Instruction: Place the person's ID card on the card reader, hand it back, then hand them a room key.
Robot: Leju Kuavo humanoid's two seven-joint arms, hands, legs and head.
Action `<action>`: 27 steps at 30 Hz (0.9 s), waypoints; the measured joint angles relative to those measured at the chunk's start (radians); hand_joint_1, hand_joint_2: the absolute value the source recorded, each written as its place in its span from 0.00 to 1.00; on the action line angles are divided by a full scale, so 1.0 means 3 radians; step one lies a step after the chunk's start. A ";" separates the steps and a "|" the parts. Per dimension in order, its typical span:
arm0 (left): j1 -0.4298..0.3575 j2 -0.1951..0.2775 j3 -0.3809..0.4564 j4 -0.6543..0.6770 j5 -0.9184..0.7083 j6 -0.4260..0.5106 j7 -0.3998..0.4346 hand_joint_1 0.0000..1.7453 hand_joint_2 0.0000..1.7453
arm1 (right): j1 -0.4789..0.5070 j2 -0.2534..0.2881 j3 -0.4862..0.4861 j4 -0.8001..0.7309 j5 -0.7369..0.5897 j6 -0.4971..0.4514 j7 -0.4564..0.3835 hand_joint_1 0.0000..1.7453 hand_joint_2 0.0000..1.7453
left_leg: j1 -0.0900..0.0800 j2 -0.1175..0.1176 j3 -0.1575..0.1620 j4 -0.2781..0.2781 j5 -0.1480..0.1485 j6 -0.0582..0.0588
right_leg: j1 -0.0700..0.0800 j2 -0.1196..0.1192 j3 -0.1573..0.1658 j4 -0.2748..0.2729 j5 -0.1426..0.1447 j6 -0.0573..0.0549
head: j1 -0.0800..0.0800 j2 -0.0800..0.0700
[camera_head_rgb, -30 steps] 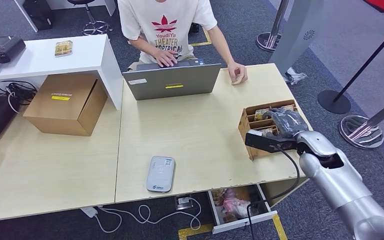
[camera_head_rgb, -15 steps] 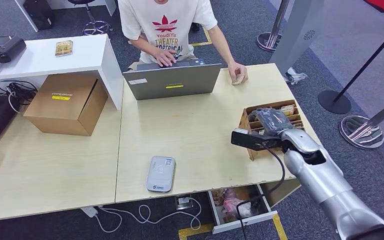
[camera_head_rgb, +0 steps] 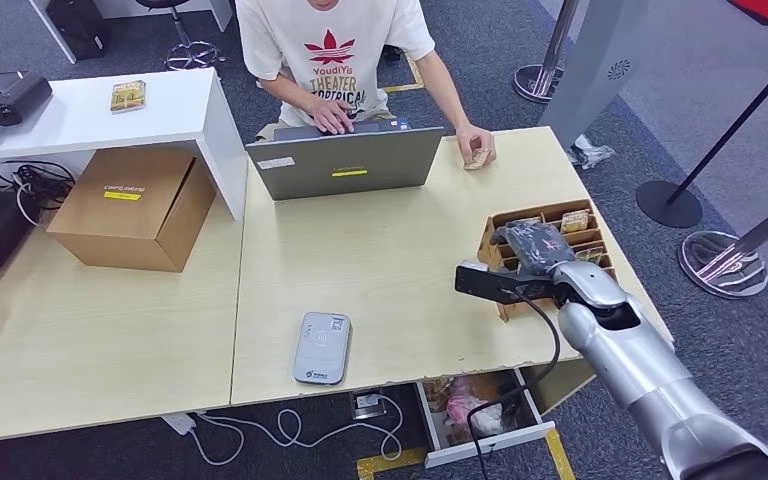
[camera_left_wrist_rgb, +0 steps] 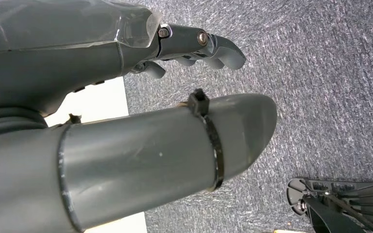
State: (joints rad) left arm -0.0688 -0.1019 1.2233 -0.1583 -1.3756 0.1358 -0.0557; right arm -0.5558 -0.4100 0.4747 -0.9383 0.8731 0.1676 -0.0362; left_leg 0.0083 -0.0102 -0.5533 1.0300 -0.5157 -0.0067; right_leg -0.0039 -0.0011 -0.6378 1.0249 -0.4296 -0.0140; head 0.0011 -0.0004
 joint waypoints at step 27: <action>0.0007 0.0000 0.0000 -0.0001 -0.0011 0.0003 -0.0009 0.00 0.00 | -0.0019 -0.0261 -0.0058 -0.0086 0.0041 0.0059 0.0052 0.41 1.00 | -0.0001 0.0001 0.0002 0.0001 0.0000 0.0000 | 0.0000 0.0001 0.0000 0.0000 0.0000 0.0000 | 0.0000 0.0000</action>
State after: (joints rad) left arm -0.0668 -0.1019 1.2234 -0.1587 -1.3789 0.1367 -0.0585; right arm -0.5616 -0.4884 0.4574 -0.9643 0.8854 0.1854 -0.0206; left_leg 0.0081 -0.0100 -0.5526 1.0302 -0.5157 -0.0067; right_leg -0.0040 -0.0008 -0.6378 1.0248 -0.4296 -0.0140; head 0.0011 -0.0004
